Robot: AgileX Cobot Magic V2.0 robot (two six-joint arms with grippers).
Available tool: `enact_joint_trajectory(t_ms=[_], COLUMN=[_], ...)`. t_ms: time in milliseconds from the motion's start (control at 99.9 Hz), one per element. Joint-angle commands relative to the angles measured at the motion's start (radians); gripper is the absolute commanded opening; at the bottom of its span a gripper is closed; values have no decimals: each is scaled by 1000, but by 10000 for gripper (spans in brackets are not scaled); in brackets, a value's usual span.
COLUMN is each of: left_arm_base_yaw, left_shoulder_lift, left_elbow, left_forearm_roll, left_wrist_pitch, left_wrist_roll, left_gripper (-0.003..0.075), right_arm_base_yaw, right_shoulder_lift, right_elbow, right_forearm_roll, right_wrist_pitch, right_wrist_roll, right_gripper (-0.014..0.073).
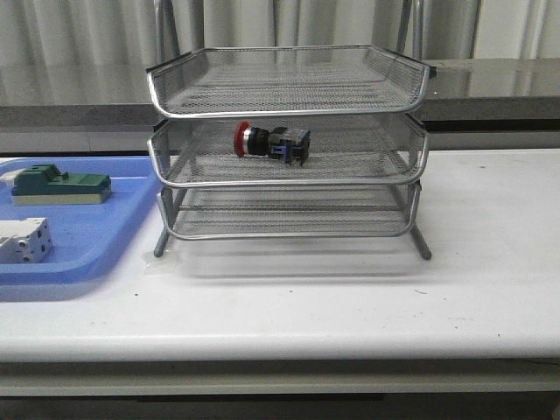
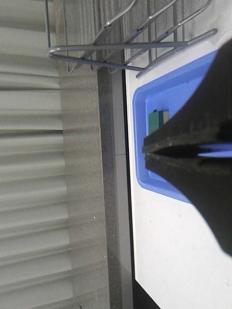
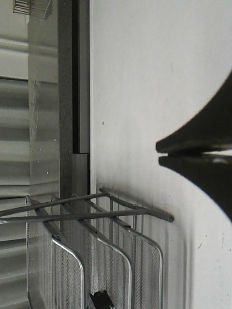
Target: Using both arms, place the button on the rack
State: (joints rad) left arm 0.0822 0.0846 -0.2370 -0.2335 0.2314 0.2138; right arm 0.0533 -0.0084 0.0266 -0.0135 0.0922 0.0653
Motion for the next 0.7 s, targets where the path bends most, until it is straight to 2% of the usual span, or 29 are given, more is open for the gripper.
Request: enact_joint_trajectory(t_ms=[0, 100, 270, 431, 511, 691], left_arm_base_yaw=[1, -8, -83, -127, -129, -129], left_shoulder_lift=[12, 12, 12, 12, 11, -6], left_elbow=[-20, 1, 53, 118, 150, 207], left_forearm_roll=[133, 149, 169, 190, 214, 244], left_wrist_pitch=[-61, -75, -109, -216, -268, -281], left_wrist_roll=[-175, -189, -189, -194, -244, -287], left_gripper=[-20, -20, -20, -20, -20, -20], right_arm_base_yaw=[-6, -6, -6, -6, -6, -6], right_shoulder_lift=[-17, -17, -17, -17, -17, -17], right_elbow=[2, 2, 2, 2, 2, 2], right_forearm_roll=[-14, -14, -14, -14, -14, -14], right_wrist_pitch=[-85, -85, -85, -85, -85, -85], right_wrist_roll=[-2, -2, -2, -2, -2, -2], right_gripper=[-61, -61, -61, -61, -61, -61])
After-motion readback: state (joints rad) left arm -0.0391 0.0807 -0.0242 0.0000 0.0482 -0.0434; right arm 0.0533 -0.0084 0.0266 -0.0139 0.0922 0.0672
